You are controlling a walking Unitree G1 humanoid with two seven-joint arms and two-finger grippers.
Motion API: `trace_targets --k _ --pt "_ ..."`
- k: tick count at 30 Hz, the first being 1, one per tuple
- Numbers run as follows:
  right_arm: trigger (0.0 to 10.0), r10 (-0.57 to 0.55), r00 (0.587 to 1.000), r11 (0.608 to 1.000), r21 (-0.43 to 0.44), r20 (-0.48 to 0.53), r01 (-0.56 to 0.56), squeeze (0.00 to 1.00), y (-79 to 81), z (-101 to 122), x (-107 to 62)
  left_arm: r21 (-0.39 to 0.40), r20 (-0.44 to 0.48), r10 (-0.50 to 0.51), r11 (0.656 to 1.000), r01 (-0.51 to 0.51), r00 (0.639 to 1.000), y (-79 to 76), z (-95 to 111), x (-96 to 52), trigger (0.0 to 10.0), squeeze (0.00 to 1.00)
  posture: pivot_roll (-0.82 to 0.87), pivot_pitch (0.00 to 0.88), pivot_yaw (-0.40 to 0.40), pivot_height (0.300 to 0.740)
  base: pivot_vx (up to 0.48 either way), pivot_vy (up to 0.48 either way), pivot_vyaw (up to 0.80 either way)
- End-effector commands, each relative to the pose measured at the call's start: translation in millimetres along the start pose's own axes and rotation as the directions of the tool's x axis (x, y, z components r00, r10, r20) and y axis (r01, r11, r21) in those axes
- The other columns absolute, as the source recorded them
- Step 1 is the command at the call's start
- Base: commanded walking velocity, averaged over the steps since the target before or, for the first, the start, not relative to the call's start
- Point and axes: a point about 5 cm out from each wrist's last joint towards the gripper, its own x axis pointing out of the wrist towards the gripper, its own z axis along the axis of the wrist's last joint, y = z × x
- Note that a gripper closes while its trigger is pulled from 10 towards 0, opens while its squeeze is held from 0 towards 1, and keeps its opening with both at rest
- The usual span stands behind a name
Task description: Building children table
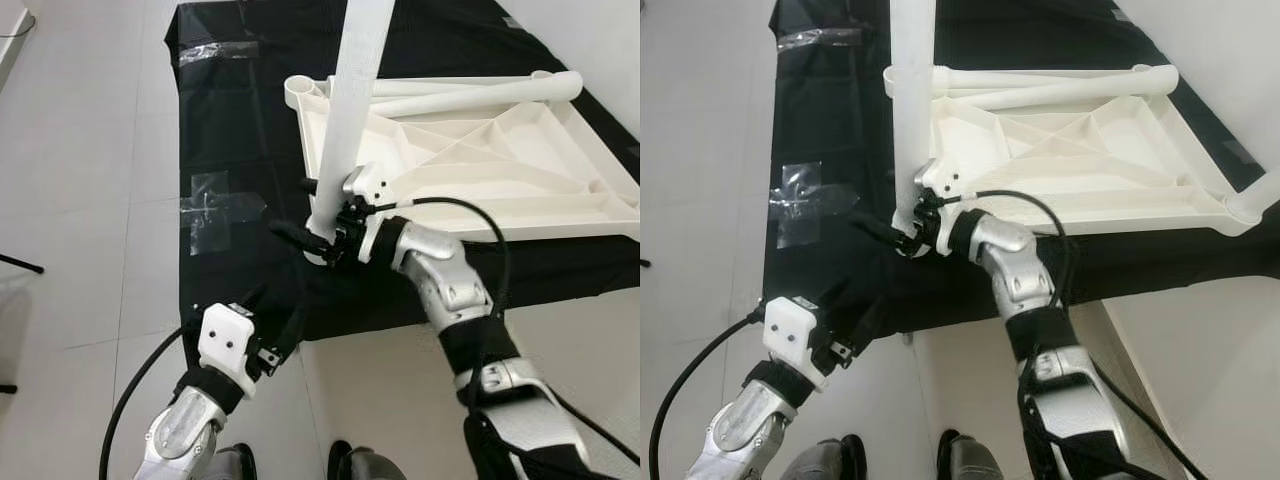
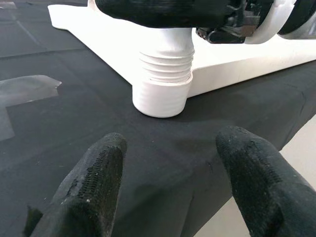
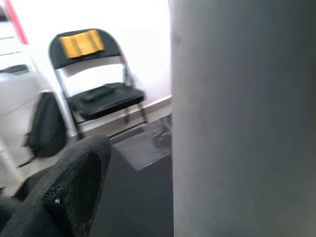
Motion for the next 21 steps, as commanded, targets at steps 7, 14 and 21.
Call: trace_targets --k 7,14,21 --pt "0.0 0.086 0.995 0.996 -0.016 0.042 -0.085 0.0 -18.2 24.5 3.0 -0.005 -0.017 -0.005 1.0 0.005 1.0 -5.6 -6.7 -1.9 10.0 0.0 0.13 0.254 -0.093 0.74 0.0 0.0 0.0" --pt "0.0 0.105 0.993 0.994 -0.006 0.046 -0.105 0.0 -19.6 23.6 0.9 -0.006 -0.016 -0.004 1.0 0.004 1.0 -6.3 -6.7 -2.1 10.0 0.0 0.12 0.257 -0.092 0.74 0.0 0.0 0.0" --pt "0.0 -0.186 0.981 0.981 0.055 0.044 0.184 0.0 -12.9 -5.4 0.0 -0.013 -0.016 -0.01 1.0 0.01 1.0 -6.5 -6.4 -1.9 10.0 0.0 0.09 0.258 -0.095 0.74 0.0 0.0 0.0"
